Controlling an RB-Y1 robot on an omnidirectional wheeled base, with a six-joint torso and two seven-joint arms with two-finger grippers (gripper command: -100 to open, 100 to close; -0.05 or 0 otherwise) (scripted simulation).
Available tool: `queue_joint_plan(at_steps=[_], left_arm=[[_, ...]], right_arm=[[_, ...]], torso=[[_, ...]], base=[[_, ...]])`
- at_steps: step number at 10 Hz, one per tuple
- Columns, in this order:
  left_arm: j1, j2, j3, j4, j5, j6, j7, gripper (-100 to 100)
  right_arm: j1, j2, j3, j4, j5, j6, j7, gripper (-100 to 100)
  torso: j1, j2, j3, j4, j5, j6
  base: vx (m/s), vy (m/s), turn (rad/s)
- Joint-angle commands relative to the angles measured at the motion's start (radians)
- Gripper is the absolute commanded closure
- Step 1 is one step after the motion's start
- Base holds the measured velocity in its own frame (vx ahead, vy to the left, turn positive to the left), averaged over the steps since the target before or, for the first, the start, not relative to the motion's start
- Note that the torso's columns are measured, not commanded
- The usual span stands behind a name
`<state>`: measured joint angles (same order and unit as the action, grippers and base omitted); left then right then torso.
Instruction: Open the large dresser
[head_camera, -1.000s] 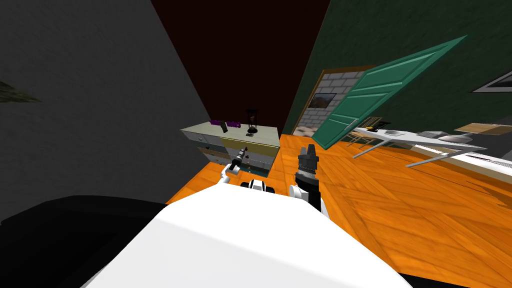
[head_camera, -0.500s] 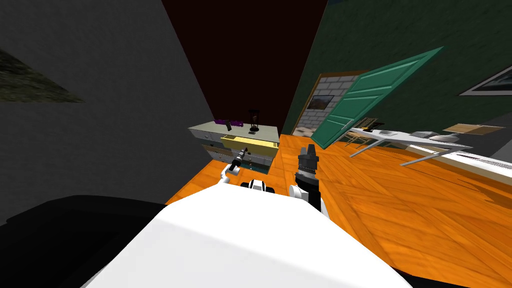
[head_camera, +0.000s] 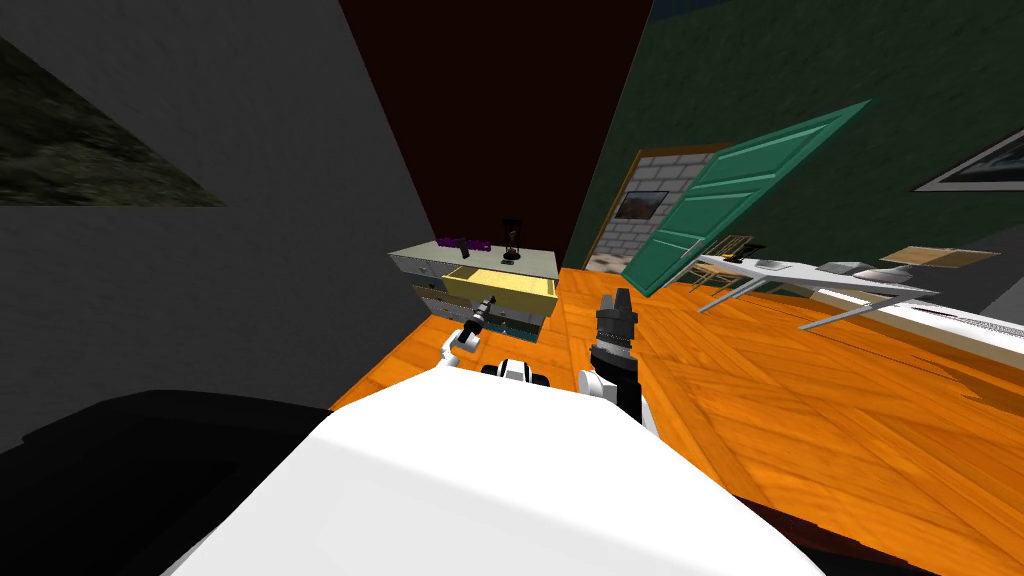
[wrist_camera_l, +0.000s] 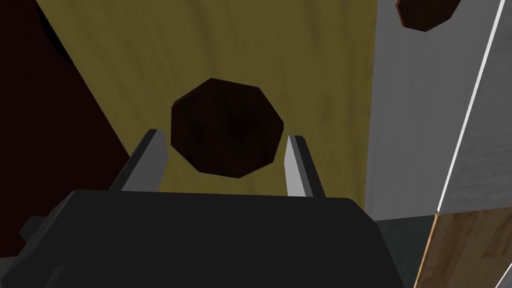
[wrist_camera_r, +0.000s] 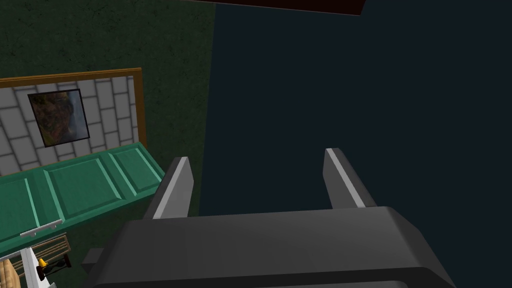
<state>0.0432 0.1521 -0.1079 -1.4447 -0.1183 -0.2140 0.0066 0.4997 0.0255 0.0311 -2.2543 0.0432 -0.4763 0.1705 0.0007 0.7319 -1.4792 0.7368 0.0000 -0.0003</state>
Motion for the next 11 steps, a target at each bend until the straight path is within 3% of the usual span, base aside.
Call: queue_joint_plan(at_steps=[1,6,7,11], left_arm=[[0.014,0.004,-0.008,-0.013,-0.001,0.004,0.002,100],[0.030,0.010,-0.021,-0.029,-0.002,0.004,0.007,100],[0.009,0.019,-0.018,-0.061,0.003,0.044,0.014,-100],[-0.022,0.035,-0.019,-0.116,0.009,0.128,0.028,-100]], right_arm=[[0.000,0.000,0.000,0.000,0.000,0.000,0.000,0],[0.000,0.000,0.000,0.000,0.000,0.000,0.000,0],[0.000,0.000,0.000,0.000,0.000,0.000,0.000,0],[0.000,0.000,0.000,0.000,0.000,0.000,0.000,0]], torso=[[0.000,0.004,0.002,-0.001,0.000,0.000],[-0.001,0.001,0.000,-0.001,0.000,0.000],[0.000,0.005,0.003,-0.002,0.001,0.000],[-0.001,0.005,0.001,0.003,-0.001,0.001]], base=[[-0.235,0.019,0.034],[-0.168,0.017,0.020],[-0.105,0.006,-0.005],[-0.017,0.000,-0.008]])
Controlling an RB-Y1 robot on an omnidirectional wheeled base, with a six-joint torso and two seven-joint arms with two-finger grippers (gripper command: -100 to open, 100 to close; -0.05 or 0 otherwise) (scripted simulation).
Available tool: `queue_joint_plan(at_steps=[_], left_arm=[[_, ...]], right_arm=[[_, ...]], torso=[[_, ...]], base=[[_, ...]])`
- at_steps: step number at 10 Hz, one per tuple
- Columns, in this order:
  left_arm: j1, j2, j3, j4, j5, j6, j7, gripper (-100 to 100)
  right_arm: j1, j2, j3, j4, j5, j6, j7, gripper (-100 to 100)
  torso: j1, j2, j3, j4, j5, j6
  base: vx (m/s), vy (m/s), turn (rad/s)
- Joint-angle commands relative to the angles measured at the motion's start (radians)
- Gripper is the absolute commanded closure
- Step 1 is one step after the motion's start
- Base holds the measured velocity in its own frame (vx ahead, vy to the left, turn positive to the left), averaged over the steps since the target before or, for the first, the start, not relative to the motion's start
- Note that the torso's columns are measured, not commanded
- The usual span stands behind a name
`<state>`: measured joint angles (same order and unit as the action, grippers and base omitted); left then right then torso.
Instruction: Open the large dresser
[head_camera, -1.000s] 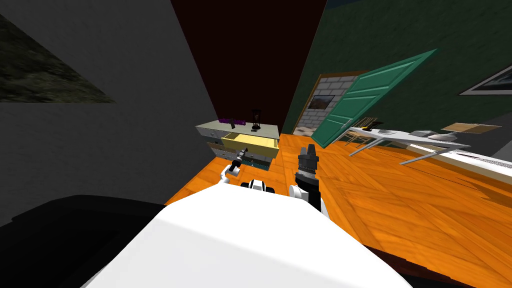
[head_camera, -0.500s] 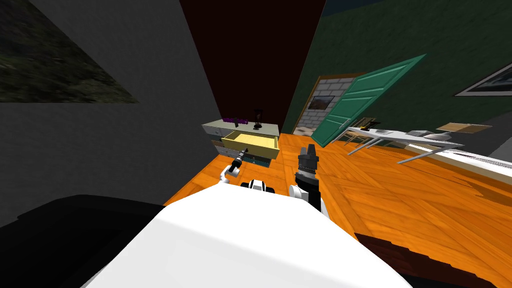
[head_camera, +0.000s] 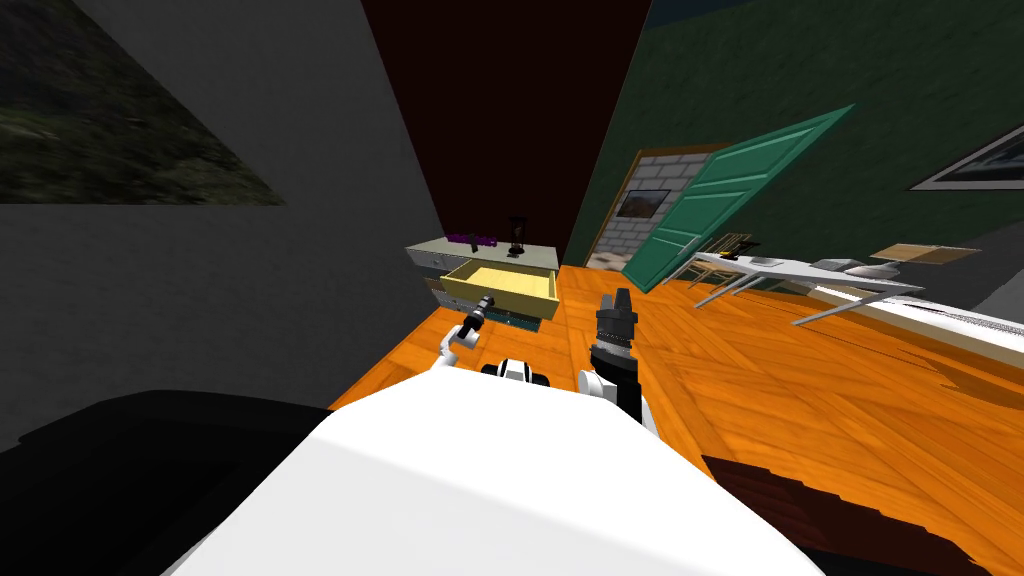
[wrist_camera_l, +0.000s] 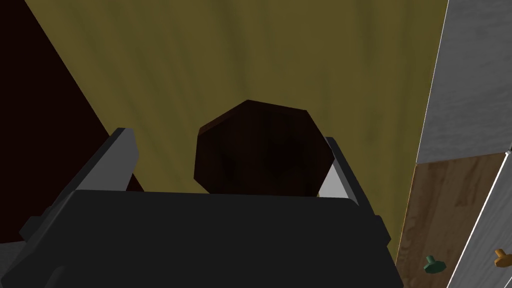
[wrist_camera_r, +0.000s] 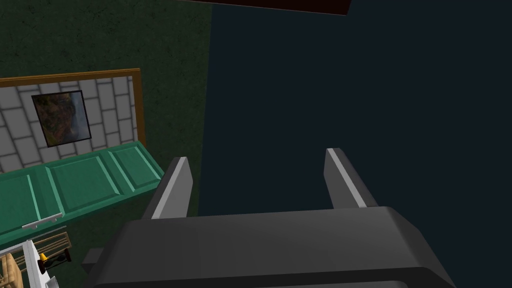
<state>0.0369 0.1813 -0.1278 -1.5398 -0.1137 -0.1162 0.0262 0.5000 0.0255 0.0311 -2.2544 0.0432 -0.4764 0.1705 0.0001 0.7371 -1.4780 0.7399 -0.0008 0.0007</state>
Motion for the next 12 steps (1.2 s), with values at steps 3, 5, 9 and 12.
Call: queue_joint_plan(at_steps=[3,5,9,12], left_arm=[[-0.038,0.019,0.000,-0.063,0.010,0.094,0.018,-100],[-0.046,0.023,0.000,-0.077,0.012,0.115,0.022,-100],[-0.012,0.032,-0.016,-0.062,0.009,0.104,0.015,0],[-0.006,0.031,-0.017,-0.055,0.009,0.097,0.016,0]], right_arm=[[0.000,0.000,0.000,0.000,0.000,0.000,0.000,0],[0.000,0.000,0.000,0.000,0.000,0.000,0.000,0],[0.000,0.000,0.000,0.000,0.000,0.000,0.000,0],[0.000,0.000,0.000,0.000,0.000,0.000,0.000,0]], torso=[[-0.001,0.010,0.004,0.007,-0.003,-0.001],[-0.006,0.016,0.004,0.012,-0.007,-0.006],[-0.008,0.008,0.002,0.005,-0.007,-0.002],[-0.006,0.004,0.001,0.001,-0.005,0.000]], base=[[-0.028,0.004,-0.017],[-0.028,0.003,-0.015],[0.000,0.000,-0.003],[0.000,0.000,0.000]])
